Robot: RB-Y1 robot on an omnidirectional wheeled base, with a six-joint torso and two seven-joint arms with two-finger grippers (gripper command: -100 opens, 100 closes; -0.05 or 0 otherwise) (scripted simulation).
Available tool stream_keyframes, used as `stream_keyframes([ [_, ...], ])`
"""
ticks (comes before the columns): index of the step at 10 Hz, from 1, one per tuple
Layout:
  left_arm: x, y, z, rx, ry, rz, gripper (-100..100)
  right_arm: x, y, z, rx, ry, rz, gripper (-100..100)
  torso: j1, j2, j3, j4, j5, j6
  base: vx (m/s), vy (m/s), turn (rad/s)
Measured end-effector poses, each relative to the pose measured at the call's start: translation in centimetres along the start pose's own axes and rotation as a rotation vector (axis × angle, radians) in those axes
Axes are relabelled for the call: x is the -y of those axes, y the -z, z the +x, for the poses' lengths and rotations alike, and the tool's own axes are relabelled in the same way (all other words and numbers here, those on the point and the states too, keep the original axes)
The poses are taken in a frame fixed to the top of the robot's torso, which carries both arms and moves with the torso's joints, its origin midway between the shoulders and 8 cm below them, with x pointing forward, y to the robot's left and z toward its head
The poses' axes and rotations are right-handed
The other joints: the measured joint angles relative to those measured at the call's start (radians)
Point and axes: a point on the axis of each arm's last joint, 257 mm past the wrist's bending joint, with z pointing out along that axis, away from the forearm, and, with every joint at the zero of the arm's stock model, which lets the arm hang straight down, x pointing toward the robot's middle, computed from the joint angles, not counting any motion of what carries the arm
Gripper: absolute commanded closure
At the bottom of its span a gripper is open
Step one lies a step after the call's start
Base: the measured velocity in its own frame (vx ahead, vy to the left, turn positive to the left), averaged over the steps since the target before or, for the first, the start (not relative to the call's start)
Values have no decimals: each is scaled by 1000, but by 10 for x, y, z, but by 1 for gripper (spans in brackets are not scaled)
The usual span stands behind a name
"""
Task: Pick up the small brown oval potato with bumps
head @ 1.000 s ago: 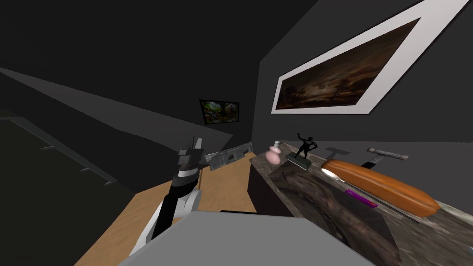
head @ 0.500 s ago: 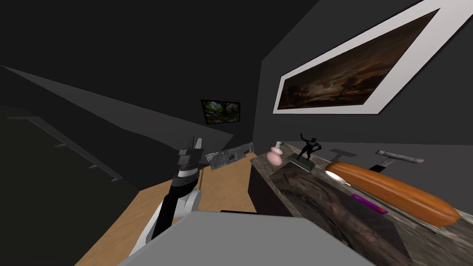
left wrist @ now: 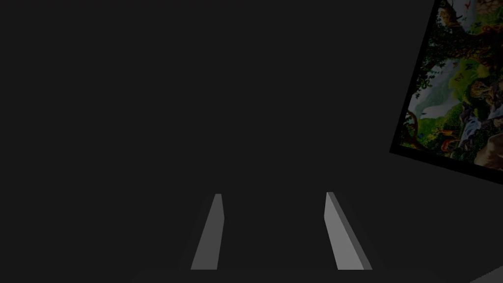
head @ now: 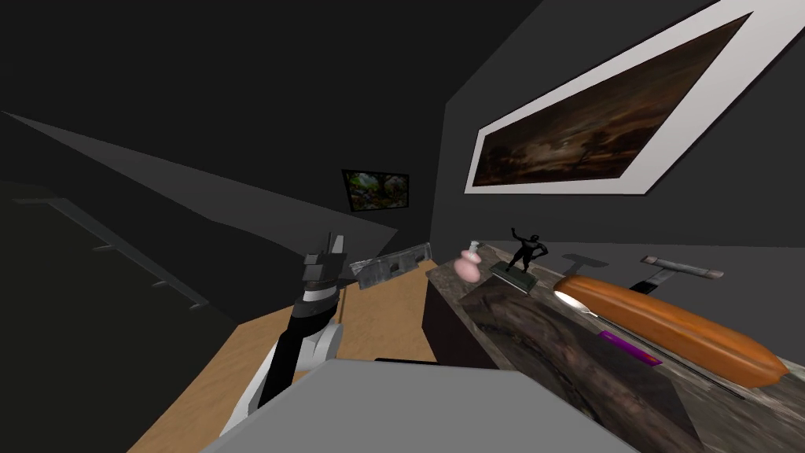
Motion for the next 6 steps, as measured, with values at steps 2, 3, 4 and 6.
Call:
stream_keyframes([
  [2,0,0,0,0,0,0,0,0,0,0,0,0,0,100,0,0,0,0,0,0,-5,4,-42],
  [3,0,0,0,0,0,0,0,-4,2,-5,0,11,-1,100,1,0,0,0,1,0,-13,11,-50],
  [4,0,0,0,0,0,0,0,-5,4,-7,0,6,0,100,1,1,0,0,1,1,-10,8,-64],
  [6,0,0,0,0,0,0,0,-13,8,-12,-1,17,-4,100,1,1,0,0,0,0,-11,13,-71],
])
